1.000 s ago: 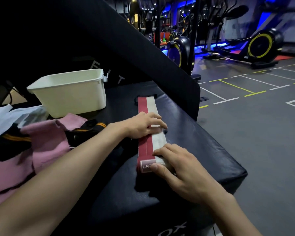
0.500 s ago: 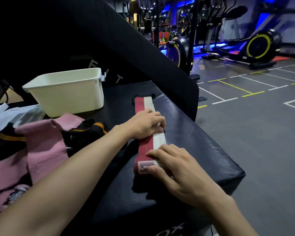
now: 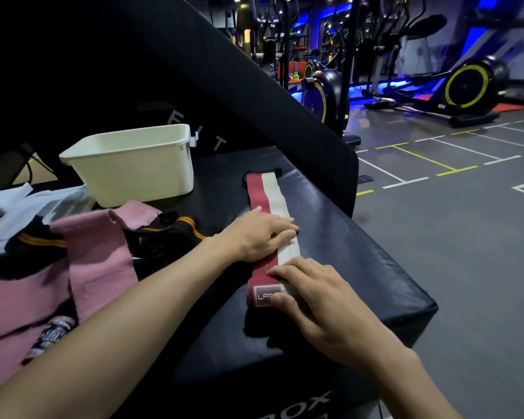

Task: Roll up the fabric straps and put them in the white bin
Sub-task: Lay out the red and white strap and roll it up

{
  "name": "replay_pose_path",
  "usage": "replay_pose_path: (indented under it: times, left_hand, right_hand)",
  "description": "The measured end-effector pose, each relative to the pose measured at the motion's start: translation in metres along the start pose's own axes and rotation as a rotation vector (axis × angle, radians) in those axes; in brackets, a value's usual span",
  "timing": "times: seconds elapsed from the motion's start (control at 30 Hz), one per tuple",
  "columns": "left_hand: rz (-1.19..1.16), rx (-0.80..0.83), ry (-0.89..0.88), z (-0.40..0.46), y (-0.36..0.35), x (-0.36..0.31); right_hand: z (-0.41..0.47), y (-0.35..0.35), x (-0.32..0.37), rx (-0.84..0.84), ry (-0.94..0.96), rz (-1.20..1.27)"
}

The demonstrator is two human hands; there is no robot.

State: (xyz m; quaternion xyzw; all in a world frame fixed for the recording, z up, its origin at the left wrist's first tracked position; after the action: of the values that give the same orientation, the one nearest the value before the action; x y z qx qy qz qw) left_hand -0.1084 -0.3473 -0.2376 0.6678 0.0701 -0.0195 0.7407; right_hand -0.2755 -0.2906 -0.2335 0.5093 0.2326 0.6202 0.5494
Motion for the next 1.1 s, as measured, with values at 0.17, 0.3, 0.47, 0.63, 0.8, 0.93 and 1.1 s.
replay_pose_path:
  times: [0.17, 0.3, 0.47, 0.63, 0.8, 0.93, 1.1]
  left_hand:
    - [-0.053, 0.197, 0.054, -0.018, -0.021, 0.005]
    - [-0.062, 0.215, 0.065, -0.019, -0.026, 0.005]
    - [-0.129, 0.125, 0.194, -0.007, -0.025, 0.019]
    - [-0.044, 0.133, 0.307, 0.014, -0.021, 0.037]
    - [-0.078, 0.174, 0.327, 0.029, -0.026, 0.05]
    - [-0.091, 0.126, 0.351, 0.033, -0.024, 0.056]
    - [-0.135, -0.041, 0.354, 0.033, -0.017, 0.061]
  right_hand:
    - [-0.001, 0.002, 0.0, 0.015, -0.009, 0.029]
    - [-0.004, 0.004, 0.003, 0.036, 0.003, 0.022]
    - [-0.007, 0.005, 0.002, 0.021, -0.018, 0.058]
    - [-0.008, 0.006, 0.001, 0.016, -0.032, 0.065]
    - [-0.005, 0.005, 0.001, 0.015, -0.031, 0.072]
    - [-0.003, 0.004, 0.0, 0.01, -0.033, 0.085]
    - [-0.002, 0.005, -0.003, -0.006, -0.03, 0.096]
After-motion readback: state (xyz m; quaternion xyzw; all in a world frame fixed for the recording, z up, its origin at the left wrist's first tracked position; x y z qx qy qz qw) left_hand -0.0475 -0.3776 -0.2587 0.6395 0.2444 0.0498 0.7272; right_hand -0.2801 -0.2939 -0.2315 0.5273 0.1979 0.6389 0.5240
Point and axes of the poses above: each hand's wrist, its own z-axis towards the middle knuckle, its own y-axis out of the back of the hand, x = y × z, the point moved 7 cm from there along z, towards the middle knuckle, and after that the axes turned 3 degrees about y, right-handed, at the moved point
